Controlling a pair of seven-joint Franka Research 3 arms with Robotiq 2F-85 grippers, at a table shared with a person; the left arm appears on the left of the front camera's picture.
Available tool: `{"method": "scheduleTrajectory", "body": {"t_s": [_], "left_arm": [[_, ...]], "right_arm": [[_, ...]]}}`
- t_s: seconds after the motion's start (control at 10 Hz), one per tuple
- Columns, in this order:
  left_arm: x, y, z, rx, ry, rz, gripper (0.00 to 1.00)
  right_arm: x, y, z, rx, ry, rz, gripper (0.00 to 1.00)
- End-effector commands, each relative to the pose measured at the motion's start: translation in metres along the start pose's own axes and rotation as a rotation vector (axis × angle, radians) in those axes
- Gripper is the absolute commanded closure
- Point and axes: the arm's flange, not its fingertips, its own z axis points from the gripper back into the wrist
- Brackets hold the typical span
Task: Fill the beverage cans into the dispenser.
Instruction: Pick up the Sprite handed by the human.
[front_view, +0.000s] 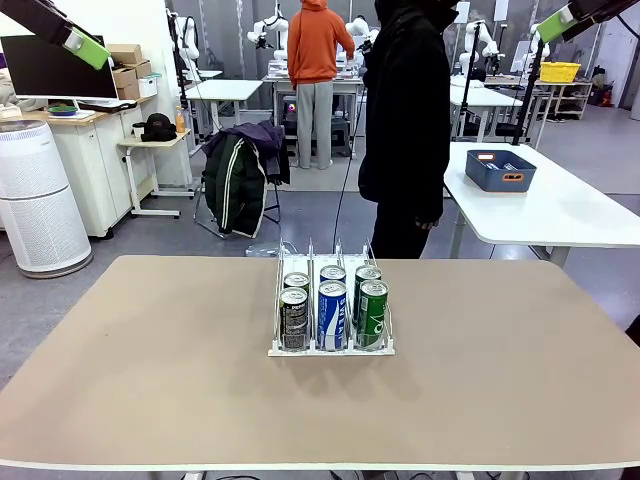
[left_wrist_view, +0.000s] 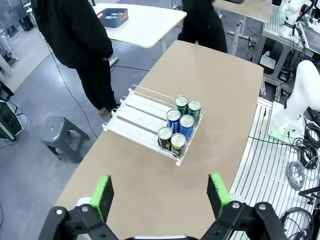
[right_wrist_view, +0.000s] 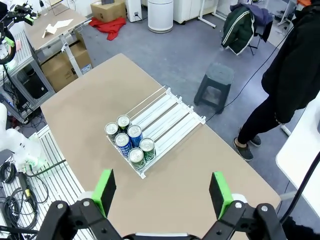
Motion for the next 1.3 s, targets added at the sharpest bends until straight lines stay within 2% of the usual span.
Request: {"method": "scheduleTrajectory", "body": {"t_s": [0.0,0.3,0.5,1.2], "left_arm": [[0.0,0.0,-0.001,-0.015,-0.007,0.006,0.0],[0.0,0.0,0.0,0.0,0.0,0.0,0.0],[0.006,-0.004,0.004,-0.027,-0.031,0.005,0.0],[0.029,-0.009,0.006,0.016,0.061,-0.035,0.0]], "right_arm": [[0.0,0.0,-0.001,-0.008,0.001,0.004,0.0],[-0.005,0.002,0.004,-0.001,-0.009,-0.004,0.0],[-0.007,0.002,0.008,-0.001,-0.007,0.001,0.0],[-0.009,-0.01,0.013,-0.012,-0.008,-0.018,0.0]]}}
